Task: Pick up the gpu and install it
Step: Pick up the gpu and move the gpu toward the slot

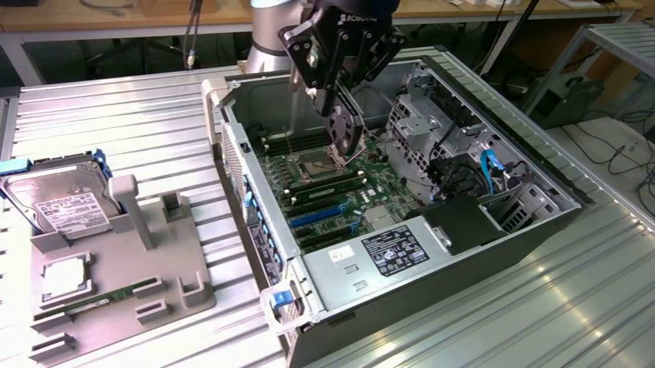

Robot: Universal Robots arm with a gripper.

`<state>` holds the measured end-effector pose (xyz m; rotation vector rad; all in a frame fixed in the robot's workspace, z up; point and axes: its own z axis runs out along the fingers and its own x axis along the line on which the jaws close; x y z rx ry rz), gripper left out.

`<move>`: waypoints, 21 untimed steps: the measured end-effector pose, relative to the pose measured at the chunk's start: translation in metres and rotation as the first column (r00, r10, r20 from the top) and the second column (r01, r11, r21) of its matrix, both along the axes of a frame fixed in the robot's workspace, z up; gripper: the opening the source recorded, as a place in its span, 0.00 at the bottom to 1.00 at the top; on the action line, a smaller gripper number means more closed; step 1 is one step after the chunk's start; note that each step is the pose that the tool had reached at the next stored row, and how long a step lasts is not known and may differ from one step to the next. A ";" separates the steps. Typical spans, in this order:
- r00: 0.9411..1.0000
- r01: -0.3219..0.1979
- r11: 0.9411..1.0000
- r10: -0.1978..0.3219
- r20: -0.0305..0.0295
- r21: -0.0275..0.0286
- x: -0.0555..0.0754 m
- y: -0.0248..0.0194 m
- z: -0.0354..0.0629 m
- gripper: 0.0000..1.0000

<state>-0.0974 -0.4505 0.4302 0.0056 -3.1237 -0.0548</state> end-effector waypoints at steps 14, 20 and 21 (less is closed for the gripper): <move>1.000 0.000 1.000 0.000 0.000 0.000 0.016 0.0000 -0.0003 0.27; 1.000 0.000 1.000 0.000 0.000 0.000 0.028 0.0000 -0.0006 0.27; 1.000 0.000 1.000 0.000 0.000 0.000 0.030 -0.0001 -0.0008 0.27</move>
